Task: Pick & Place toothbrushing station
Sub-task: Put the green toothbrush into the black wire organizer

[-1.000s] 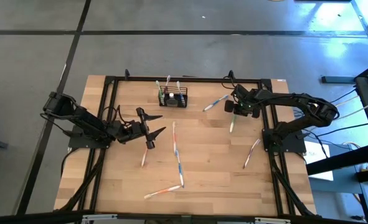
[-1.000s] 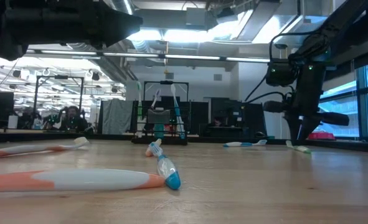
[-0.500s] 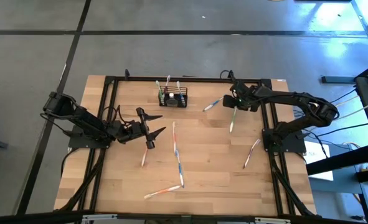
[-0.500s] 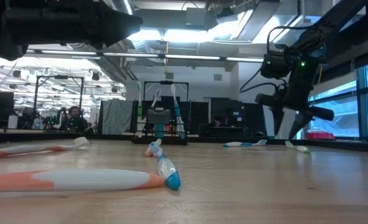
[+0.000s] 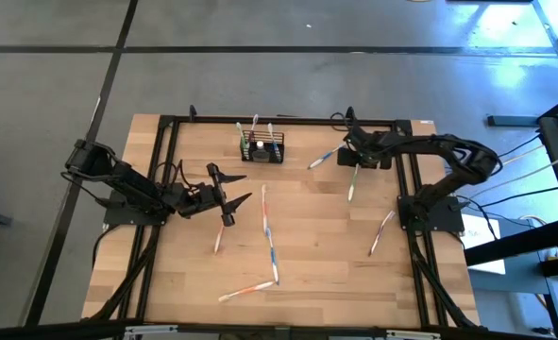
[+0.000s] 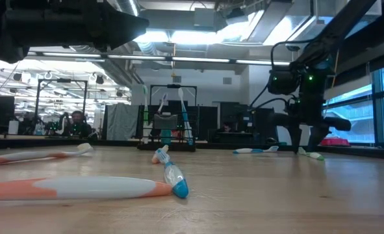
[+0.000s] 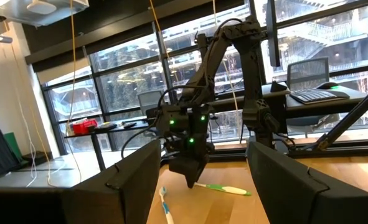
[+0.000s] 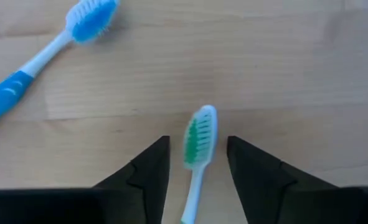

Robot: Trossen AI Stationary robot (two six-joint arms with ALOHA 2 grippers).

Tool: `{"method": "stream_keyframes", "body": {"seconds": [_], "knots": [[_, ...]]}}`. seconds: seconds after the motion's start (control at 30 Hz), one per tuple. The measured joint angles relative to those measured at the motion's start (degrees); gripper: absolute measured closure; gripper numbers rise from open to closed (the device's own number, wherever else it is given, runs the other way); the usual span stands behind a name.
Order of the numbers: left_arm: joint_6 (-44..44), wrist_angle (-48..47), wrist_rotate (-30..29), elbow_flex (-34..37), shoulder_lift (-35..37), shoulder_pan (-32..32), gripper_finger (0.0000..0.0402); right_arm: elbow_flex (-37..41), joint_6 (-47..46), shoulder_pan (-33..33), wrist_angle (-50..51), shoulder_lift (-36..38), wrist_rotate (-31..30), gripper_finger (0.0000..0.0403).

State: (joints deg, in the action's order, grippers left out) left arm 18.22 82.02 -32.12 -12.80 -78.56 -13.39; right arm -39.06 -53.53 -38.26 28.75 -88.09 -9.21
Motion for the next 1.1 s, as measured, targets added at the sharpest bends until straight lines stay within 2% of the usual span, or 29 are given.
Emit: {"method": "stream_keyframes", "body": {"seconds": [0.23,0.5,0.63,1.1], "knots": [[0.0,0.0,0.0,0.0,0.0,0.0,0.0164,0.0,0.0,0.0,-0.5,-1.1,-1.9,0.0264],[0.0,0.0,0.0,0.0,0.0,0.0,0.0164,0.1,-0.9,0.0,-1.2,-1.1,-3.0,0.0345],[0.0,0.0,0.0,0.0,0.0,0.0,0.0164,0.1,0.0,0.0,-1.5,-1.1,-3.0,0.0373],[0.0,-0.8,0.0,0.0,0.0,0.0,0.0164,-7.7,8.8,1.4,-0.8,-1.6,0.8,0.0378]]}}
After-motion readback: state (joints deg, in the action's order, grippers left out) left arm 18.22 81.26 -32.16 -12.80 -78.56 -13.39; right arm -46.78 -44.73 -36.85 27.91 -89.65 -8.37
